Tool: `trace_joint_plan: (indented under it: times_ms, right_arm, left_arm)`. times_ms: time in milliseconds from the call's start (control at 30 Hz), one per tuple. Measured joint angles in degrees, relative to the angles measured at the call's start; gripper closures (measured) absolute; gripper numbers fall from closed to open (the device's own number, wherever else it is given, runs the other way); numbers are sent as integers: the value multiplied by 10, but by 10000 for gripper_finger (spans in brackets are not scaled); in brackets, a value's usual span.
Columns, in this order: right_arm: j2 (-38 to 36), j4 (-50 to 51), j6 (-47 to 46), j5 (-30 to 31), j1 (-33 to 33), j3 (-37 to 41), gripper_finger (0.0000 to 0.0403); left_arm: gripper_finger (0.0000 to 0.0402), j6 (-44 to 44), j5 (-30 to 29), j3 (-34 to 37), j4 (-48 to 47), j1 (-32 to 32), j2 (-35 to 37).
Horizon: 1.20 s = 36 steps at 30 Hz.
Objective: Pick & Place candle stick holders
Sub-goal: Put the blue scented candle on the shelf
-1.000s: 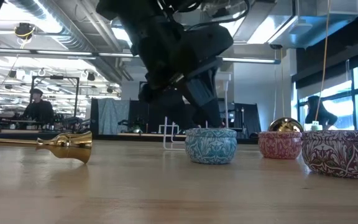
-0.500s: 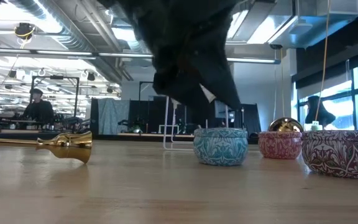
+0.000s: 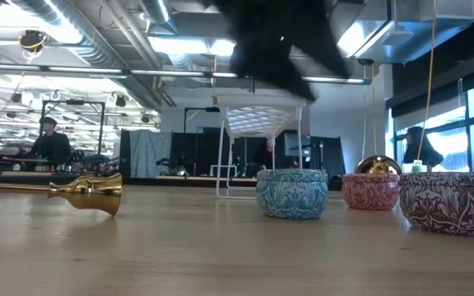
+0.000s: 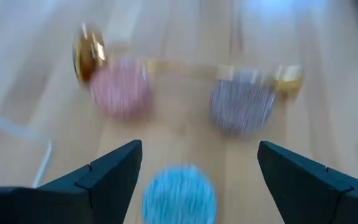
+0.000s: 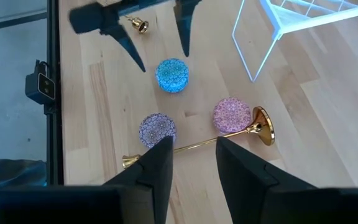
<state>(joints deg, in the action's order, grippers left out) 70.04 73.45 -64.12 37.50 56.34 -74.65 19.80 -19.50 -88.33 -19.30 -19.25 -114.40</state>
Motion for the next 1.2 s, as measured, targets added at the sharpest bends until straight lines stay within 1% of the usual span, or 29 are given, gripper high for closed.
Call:
trace_joint_plan:
  times_ms: [67, 167, 267, 400, 600, 667, 733, 833, 967, 1133, 1200]
  right_arm:
    - [0, -2, 0, 1, 0, 0, 279]
    - [0, -2, -1, 6, 0, 0, 279]
    - [0, -4, -2, 9, 0, 0, 279]
    - [0, -4, -2, 9, 0, 0, 279]
    - [0, -4, -2, 9, 0, 0, 279]
    - [0, -4, -2, 9, 0, 0, 279]
    - [0, -4, -2, 9, 0, 0, 279]
    - [0, -4, -2, 9, 0, 0, 279]
    - [0, -4, -2, 6, 0, 0, 279]
    - [0, -4, -6, 0, 0, 0, 279]
    - [0, -4, -6, 0, 0, 0, 279]
  left_arm:
    - [84, 4, 5, 0, 20, -2, 1]
    - [84, 4, 13, 1, 16, -3, 0]
    - [84, 4, 43, 1, 15, -1, 0]
    - [84, 6, 54, 1, 5, -1, 0]
    - [80, 35, 110, 4, -29, 12, -11]
    - [72, 43, 131, 9, -36, 15, -23]
    - [57, 64, 172, 11, -48, 20, -39]
    - [39, 88, 205, 8, -24, 26, -56]
    - [32, 90, 161, 10, 4, 22, -59]
    - [33, 88, 96, 11, 5, 19, -50]
    - [32, 84, 85, 9, 14, 20, -47]
